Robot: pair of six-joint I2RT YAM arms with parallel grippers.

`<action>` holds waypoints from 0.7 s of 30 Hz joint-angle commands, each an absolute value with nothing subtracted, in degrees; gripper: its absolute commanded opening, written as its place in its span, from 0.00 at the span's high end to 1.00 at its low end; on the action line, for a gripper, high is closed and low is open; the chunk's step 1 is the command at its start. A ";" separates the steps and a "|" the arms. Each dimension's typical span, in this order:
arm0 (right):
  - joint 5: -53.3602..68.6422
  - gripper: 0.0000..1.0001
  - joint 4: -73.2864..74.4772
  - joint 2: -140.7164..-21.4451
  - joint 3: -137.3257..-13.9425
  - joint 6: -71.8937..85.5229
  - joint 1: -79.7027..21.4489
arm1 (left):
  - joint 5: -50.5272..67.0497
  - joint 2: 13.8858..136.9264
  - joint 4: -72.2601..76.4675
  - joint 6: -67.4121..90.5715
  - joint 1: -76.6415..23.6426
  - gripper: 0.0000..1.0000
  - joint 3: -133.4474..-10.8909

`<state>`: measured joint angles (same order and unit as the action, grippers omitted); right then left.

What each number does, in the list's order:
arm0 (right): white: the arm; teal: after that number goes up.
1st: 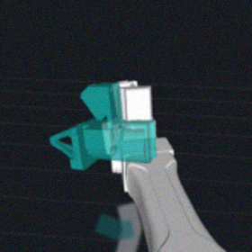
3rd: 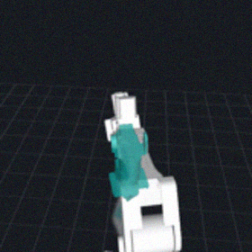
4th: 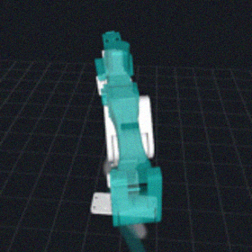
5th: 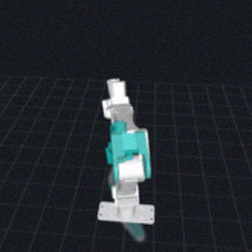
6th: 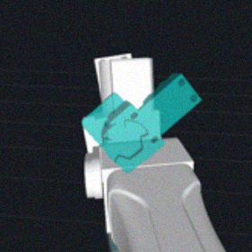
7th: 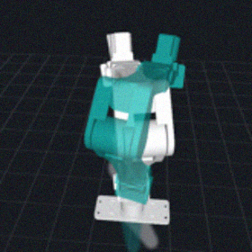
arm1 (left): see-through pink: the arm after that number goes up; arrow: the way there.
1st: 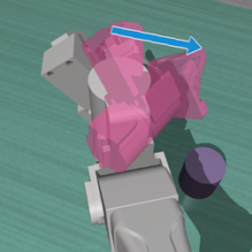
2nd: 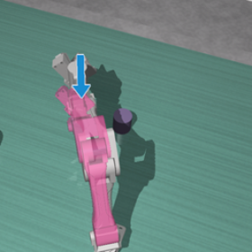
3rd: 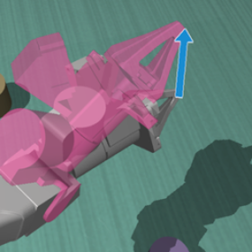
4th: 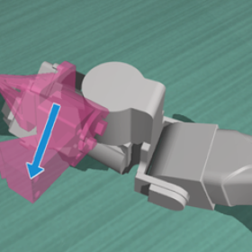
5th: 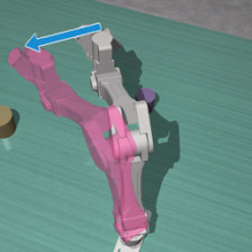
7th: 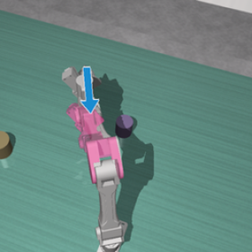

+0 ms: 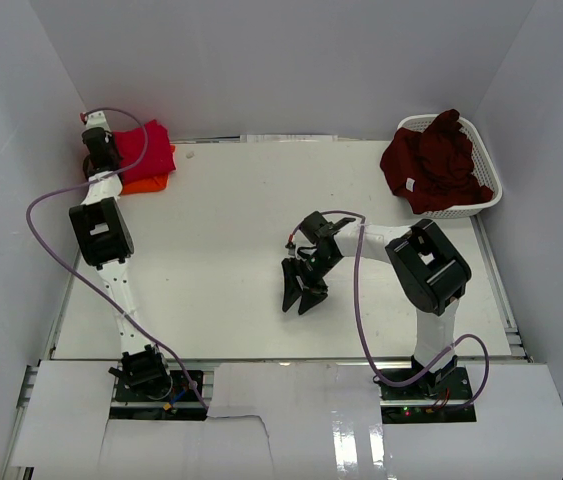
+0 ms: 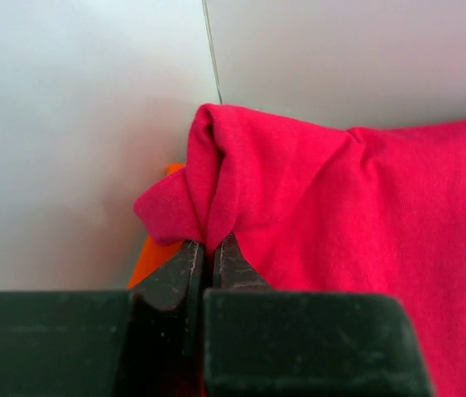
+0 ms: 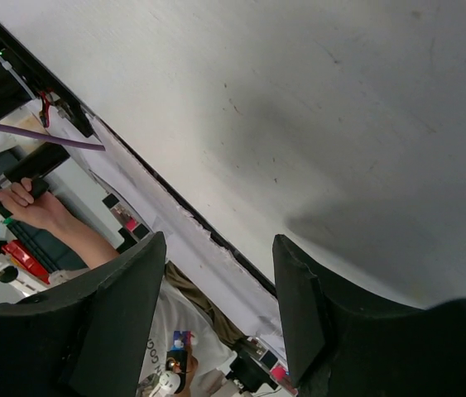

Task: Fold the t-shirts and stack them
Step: Put the neatly folded tshirt into the corner of the board with the left arm

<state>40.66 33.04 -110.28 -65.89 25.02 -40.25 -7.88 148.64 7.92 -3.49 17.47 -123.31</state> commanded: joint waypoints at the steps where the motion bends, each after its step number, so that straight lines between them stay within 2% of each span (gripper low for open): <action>1: 42.45 0.39 32.78 -110.57 -67.59 25.14 -40.61 | -7.38 147.13 11.59 -1.76 17.67 0.88 -125.34; 2: 42.63 0.39 32.70 -110.57 -67.50 25.31 -40.61 | -7.30 146.78 12.04 -1.93 17.67 0.87 -125.33; 5: 42.45 0.39 32.61 -110.30 -67.41 25.14 -40.61 | -7.21 146.43 12.83 -1.84 17.67 0.73 -125.86; 6: 42.63 0.39 32.52 -110.22 -67.24 25.14 -40.61 | -7.29 146.34 12.83 -1.58 17.67 0.55 -125.86; 8: 42.63 0.39 32.34 -110.04 -66.80 25.05 -40.61 | -7.38 145.90 13.18 -1.58 17.67 0.41 -125.42; 9: 42.63 0.39 32.17 -109.95 -66.62 25.05 -40.69 | -7.47 145.64 13.18 -1.06 17.67 0.28 -125.16; 13: 42.98 0.39 31.73 -109.60 -66.01 25.05 -40.78 | -7.65 144.32 15.55 -0.44 17.67 0.06 -123.14; 21: 42.98 0.39 30.85 -107.93 -64.78 25.14 -40.96 | -2.03 140.10 17.23 3.86 17.58 0.03 -122.53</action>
